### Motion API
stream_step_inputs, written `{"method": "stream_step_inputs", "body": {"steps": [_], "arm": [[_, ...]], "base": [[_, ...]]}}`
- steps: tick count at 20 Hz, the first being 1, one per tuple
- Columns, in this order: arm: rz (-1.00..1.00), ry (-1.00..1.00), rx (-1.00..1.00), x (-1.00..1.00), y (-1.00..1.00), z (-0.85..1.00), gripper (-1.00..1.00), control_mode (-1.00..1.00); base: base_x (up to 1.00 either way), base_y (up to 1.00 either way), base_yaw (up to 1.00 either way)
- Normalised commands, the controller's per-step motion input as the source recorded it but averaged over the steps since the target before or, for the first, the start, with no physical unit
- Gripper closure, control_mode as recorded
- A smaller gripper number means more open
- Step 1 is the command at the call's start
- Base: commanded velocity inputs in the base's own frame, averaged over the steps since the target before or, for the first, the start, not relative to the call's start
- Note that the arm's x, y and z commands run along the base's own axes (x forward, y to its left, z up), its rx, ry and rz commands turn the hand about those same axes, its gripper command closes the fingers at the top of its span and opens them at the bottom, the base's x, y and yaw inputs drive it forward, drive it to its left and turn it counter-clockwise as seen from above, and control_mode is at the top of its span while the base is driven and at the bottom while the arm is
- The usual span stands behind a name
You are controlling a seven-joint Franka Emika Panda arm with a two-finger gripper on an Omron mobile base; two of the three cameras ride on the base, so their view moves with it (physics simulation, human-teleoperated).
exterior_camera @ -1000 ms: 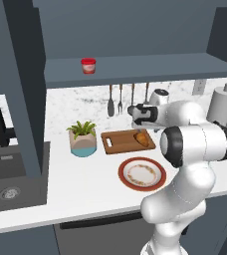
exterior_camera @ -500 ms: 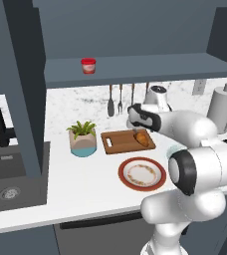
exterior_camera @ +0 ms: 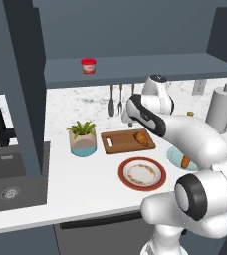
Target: From the different types of pastries on the counter, select a croissant and place it on the cutting board. Then retrieve a jar of jam from the cabinet and place it alongside the croissant on the cutting board.
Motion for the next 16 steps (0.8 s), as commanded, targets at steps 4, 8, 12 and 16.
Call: {"method": "stream_step_inputs", "body": {"steps": [4, 8, 12, 16], "arm": [[0.06, 0.00, -0.04, -0.11, 0.39, 0.02, -1.00, -1.00], [0.07, -0.09, -0.01, -0.06, 0.52, 0.19, -1.00, -1.00], [0.04, -0.16, 0.00, -0.03, 0.46, 0.69, -1.00, -1.00], [0.00, -0.14, 0.00, -0.10, 0.32, 0.81, -1.00, -1.00]], "base": [[0.00, 0.00, 0.00], [0.00, 0.00, 0.00], [0.00, 0.00, 0.00], [0.00, 0.00, 0.00]]}}
